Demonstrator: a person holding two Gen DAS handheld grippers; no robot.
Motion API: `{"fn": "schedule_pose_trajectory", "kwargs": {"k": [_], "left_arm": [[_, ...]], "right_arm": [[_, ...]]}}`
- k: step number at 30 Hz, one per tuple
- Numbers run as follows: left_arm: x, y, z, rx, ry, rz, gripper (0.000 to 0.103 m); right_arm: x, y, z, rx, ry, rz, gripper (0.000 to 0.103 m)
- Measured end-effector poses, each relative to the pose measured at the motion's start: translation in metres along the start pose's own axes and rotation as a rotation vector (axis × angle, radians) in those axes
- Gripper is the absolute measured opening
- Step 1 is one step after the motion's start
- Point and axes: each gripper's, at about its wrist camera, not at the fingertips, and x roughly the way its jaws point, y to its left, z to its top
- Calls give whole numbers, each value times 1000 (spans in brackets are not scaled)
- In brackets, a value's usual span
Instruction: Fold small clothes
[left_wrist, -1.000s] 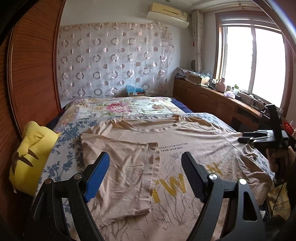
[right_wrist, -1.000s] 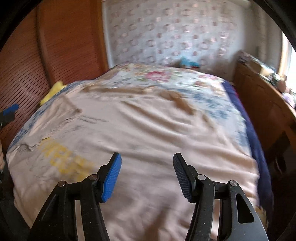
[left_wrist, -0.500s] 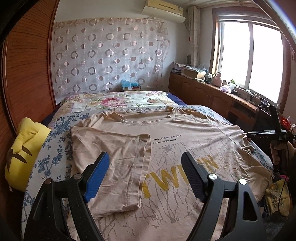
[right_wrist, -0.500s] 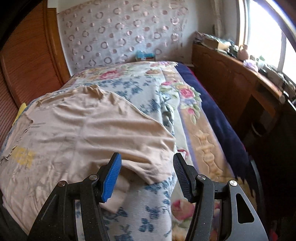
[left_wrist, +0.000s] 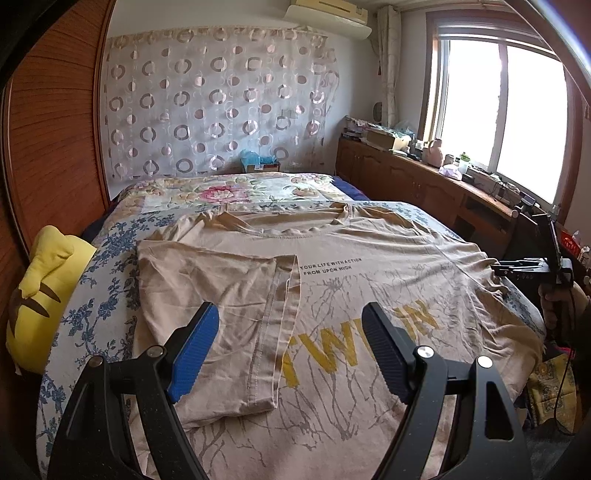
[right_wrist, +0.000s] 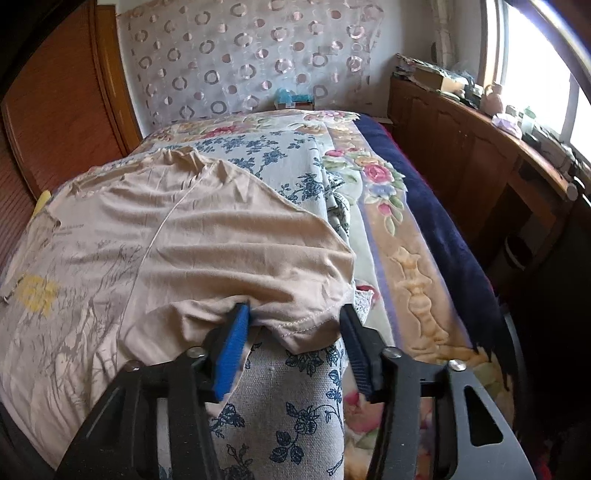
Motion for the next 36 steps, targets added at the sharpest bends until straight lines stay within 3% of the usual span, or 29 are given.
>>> {"fn": "schedule_pose_trajectory", "kwargs": {"k": [5,7,9,14,17,20,24,26,27,28,36], "left_arm": [[0,0,0,-1,1,2,81],[1,0,0,-4,2,1,81],[2,-1,0,-4,4,2,81],[4,-1,-2,-7,6,4,81],[3,0,-2,-7,5,3,81],[3,0,-3,-10,4,5,81],[1,4,-4,-19,1,9,81],[0,5,-4,-19,0,12,81],[-1,6,-5,-19,-1,15,81],[-2,6,-4,-19,-3,15,81],[-4,6,-4,-19,2,12,81]], "right_arm": [[-1,13,-2,-81,-8,-49,21],[0,19,-2,-109,-5,-58,7],[0,26,-2,-148,-5,-99,4],[-19,41,11,-155,-92,-76,4],[-40,64,24,-174,-166,-10,4],[-54,98,34,-227,-213,67,4],[-56,148,35,-272,-207,253,4],[-50,163,33,-280,-183,310,12],[-46,167,32,-288,-174,312,25],[-44,169,31,-295,-176,308,30],[-15,143,35,-224,-119,244,32]]}}
